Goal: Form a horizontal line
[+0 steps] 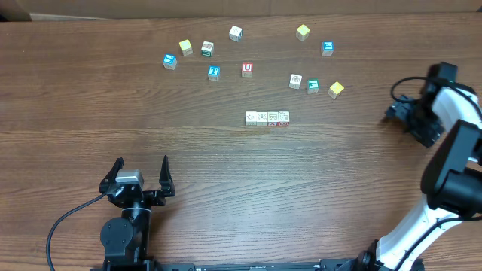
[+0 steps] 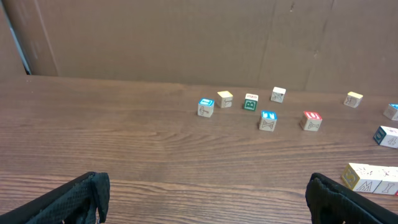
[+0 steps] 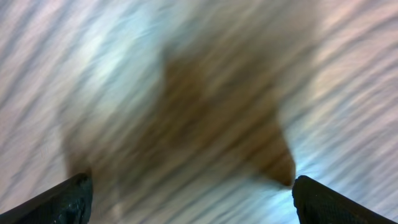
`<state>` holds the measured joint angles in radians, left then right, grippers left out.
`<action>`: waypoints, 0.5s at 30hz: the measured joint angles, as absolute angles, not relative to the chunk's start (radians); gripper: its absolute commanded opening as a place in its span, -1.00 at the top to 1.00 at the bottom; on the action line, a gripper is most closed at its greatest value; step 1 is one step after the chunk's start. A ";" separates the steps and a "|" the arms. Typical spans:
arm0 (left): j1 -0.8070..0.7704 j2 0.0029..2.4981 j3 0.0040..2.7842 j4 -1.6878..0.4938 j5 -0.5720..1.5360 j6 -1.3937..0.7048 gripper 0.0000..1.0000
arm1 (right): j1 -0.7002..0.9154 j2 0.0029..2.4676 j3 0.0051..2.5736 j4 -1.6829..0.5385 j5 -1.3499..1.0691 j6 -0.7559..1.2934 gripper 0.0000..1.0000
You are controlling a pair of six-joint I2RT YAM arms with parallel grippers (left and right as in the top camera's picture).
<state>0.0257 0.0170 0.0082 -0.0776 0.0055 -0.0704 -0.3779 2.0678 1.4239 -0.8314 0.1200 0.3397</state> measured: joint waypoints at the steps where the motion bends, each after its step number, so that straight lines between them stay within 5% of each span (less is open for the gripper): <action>1: 0.026 0.017 0.008 -0.078 0.006 -0.070 -1.00 | -0.357 2.067 1.424 -0.832 0.121 0.340 -1.00; 15: 0.026 0.017 0.008 -0.078 0.006 -0.070 -1.00 | -0.020 1.800 1.417 -0.833 0.120 0.340 -1.00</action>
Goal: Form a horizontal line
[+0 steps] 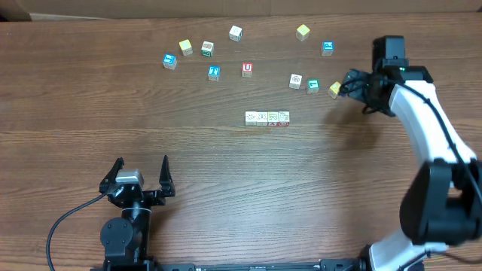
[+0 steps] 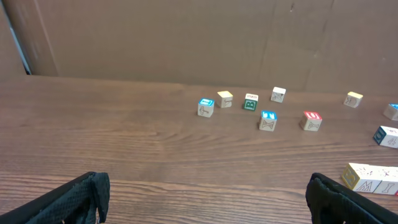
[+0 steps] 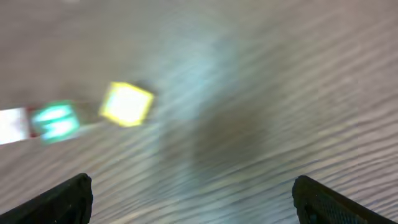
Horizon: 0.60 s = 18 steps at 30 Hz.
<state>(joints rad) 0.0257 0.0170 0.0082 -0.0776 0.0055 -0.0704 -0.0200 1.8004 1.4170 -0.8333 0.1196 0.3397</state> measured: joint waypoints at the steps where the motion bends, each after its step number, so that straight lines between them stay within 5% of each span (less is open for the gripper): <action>1: 0.026 0.017 0.008 -0.078 0.006 -0.070 -1.00 | -0.002 1.767 1.417 -0.834 0.120 0.340 -1.00; 18: 0.026 0.017 0.008 -0.078 0.006 -0.070 -1.00 | 0.099 1.358 1.417 -0.834 0.120 0.340 -1.00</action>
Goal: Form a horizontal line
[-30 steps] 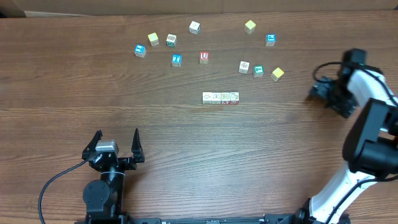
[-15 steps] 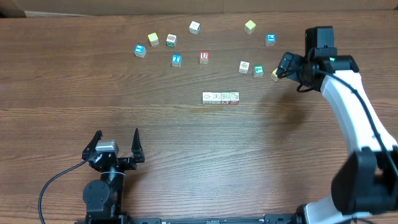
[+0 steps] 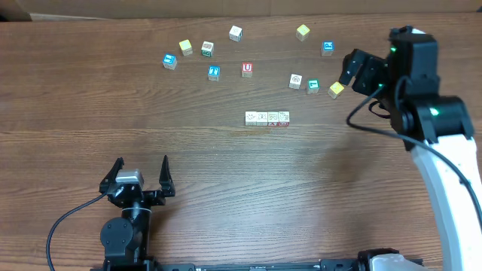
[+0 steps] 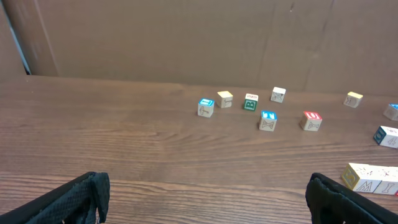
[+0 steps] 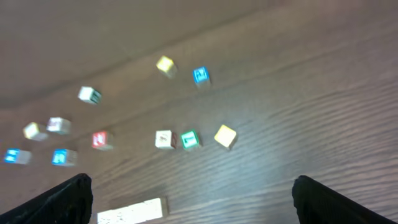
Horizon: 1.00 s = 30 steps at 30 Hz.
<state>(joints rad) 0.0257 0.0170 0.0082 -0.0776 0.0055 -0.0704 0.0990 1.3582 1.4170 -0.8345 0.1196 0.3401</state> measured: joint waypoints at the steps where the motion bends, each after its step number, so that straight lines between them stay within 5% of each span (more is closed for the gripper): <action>1: 0.026 0.017 0.008 -0.078 0.006 -0.070 -1.00 | 0.099 1.343 1.415 -0.834 0.120 0.340 -1.00; 17: 0.026 0.017 0.008 -0.077 0.008 -0.070 -1.00 | 0.141 1.139 0.803 -0.805 0.120 0.340 -1.00; 30: 0.026 0.017 0.008 -0.077 0.008 -0.070 -1.00 | 0.204 1.048 0.596 -0.800 0.154 0.339 -1.00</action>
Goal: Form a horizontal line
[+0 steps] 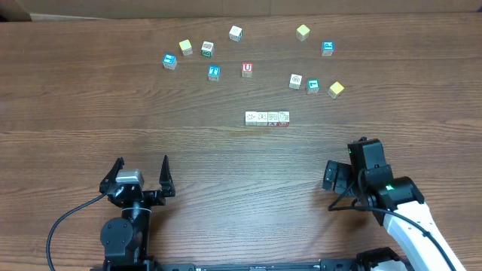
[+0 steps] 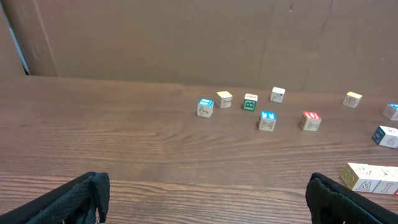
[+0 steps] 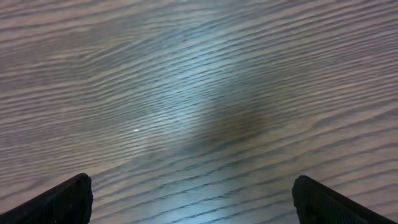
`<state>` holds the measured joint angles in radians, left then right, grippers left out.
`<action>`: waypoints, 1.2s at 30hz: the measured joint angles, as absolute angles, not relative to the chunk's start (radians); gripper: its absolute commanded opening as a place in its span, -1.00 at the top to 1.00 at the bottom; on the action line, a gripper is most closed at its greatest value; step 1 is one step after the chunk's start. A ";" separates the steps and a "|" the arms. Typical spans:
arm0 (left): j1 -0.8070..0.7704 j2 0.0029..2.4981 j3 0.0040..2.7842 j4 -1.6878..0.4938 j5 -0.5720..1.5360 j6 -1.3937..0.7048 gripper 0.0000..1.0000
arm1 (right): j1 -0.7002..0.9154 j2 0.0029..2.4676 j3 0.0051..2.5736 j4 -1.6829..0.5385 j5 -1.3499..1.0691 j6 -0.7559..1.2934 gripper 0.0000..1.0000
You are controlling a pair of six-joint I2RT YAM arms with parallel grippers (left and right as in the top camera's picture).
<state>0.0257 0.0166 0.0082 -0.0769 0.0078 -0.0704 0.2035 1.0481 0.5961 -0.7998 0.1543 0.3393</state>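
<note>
A short row of several pale blocks (image 1: 267, 118) lies side by side, left to right, at the table's middle; its left end shows at the right edge of the left wrist view as the row (image 2: 373, 177). Loose blocks are scattered behind it, among them a red one (image 1: 247, 69), a yellow one (image 1: 336, 89) and a teal one (image 1: 313, 86). My left gripper (image 1: 141, 172) stands open at the front left, nothing between its fingers (image 2: 87, 193). My right gripper (image 1: 332, 176) is open low over bare wood at the front right, well short of the row.
More loose blocks sit at the back left, such as a blue one (image 1: 169, 61) and a green one (image 1: 207, 49). A brown cardboard wall (image 2: 186, 37) stands behind the table's far edge. The right wrist view holds only wood grain (image 3: 199, 93).
My right gripper was raised at the back right near the yellow block; now it is low at the front right, over bare wood. Left arm and all blocks are unchanged.
My right gripper was first at the table's right edge, open and empty. Then it was beside the yellow block at the back right, then raised above that area with the blocks in view. Now it is at the front right. No block has moved.
</note>
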 measured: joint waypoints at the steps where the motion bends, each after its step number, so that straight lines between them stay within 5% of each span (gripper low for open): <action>1: 0.026 0.017 0.008 -0.077 0.008 -0.070 -0.99 | 0.204 1.041 0.595 -0.788 0.163 0.339 -1.00; 11: 0.026 0.017 0.008 -0.076 0.008 -0.070 -1.00 | 0.204 0.913 0.376 -0.159 0.013 0.089 -1.00; 23: 0.026 0.017 0.008 -0.077 0.008 -0.070 -1.00 | 0.173 0.746 0.104 0.144 -0.079 -0.005 -1.00; 36: 0.026 0.017 0.008 -0.077 0.008 -0.070 -0.99 | 0.164 0.704 0.051 0.214 -0.127 -0.012 -1.00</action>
<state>0.0257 0.0166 0.0082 -0.0769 0.0078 -0.0704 0.1642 0.7044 0.0509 0.2142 -0.1268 -0.0120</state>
